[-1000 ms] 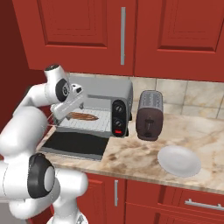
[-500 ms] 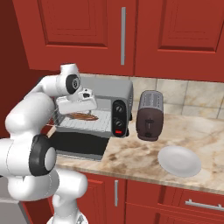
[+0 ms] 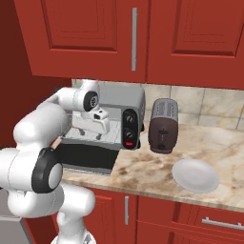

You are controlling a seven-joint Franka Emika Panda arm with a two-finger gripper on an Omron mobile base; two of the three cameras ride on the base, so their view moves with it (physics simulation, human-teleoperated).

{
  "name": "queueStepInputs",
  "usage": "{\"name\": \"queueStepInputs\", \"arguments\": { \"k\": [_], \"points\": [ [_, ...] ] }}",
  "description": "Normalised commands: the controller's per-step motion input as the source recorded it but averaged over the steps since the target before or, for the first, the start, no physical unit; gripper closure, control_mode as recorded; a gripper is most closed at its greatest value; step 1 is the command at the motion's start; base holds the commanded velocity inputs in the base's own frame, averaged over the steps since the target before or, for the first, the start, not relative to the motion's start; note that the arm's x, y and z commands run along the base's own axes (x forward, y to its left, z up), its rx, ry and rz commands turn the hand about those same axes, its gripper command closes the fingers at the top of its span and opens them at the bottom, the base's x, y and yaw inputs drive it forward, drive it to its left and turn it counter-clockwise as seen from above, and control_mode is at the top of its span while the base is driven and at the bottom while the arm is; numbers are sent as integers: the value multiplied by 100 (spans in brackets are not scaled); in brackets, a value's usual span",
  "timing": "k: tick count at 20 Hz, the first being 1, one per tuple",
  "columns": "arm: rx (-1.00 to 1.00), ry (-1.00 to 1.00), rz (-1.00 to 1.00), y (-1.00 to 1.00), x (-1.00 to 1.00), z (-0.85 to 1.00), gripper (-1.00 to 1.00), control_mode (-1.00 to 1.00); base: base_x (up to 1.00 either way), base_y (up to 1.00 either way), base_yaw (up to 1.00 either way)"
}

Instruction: Pull the toaster oven rack outwards. Pick up the baguette from the plate and place it on the toaster oven rack. Close the toaster oven door fully and set the temperature to the lowest setting.

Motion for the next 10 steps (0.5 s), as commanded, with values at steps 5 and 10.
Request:
{"name": "queueStepInputs", "arguments": {
  "k": [5, 10],
  "points": [
    [-5, 0, -1, 0, 0, -18, -100, -100, 0, 0, 0],
    [-8, -4, 1, 0, -3, -35, -100, -100, 0, 0, 0]
  ]
}}
